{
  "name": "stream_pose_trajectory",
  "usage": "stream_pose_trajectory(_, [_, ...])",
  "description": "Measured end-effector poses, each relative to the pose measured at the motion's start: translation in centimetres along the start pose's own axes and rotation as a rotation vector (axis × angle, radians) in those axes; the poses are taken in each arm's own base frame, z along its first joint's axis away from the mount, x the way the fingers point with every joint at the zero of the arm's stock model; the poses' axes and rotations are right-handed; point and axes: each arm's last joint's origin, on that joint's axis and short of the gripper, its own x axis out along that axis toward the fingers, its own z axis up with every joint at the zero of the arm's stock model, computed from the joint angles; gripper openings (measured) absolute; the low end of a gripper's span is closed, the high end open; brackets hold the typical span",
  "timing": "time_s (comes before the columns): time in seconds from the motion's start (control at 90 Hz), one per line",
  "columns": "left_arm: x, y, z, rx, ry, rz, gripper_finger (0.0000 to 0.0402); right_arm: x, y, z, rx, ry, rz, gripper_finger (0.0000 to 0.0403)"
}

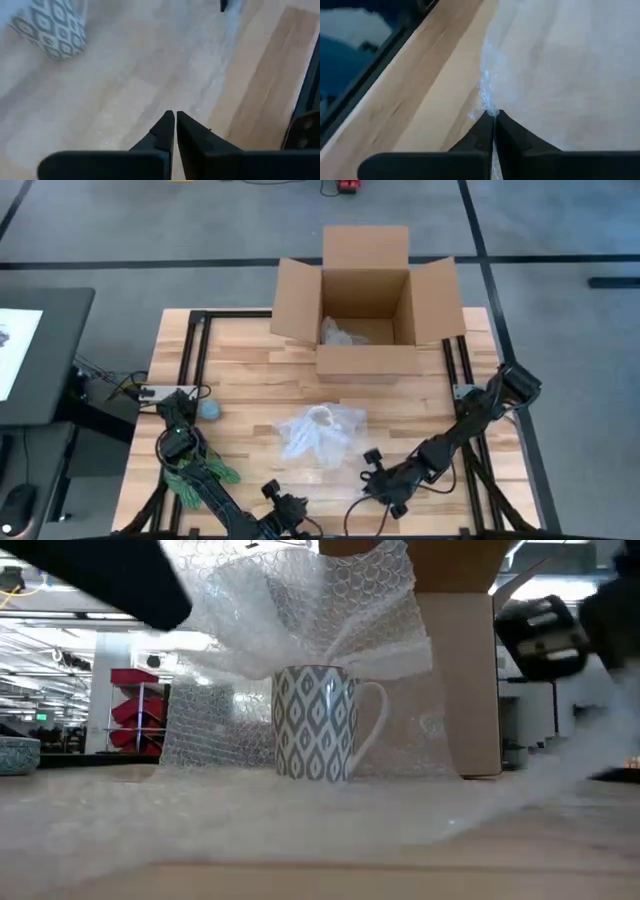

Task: Wrap mug
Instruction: Wrap the white gray mug with bubble wrap

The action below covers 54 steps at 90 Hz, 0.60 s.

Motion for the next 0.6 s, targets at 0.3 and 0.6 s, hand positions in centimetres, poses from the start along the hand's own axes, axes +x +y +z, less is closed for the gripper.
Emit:
stream_pose_trajectory(0.3, [-1.5, -0.8, 2.3, 0.013, -0.085, -0.048, 0.0000, -0.8, -2.1, 1.4, 0.209, -0.103, -0.163, 0.0000])
stream_pose_trajectory(0.6, [-1.8, -1.2, 2.2, 0.083, -0.067, -0.085, 0.0000, -0.9, -3.5, 2.2, 0.324, -0.197, -0.309, 0.0000])
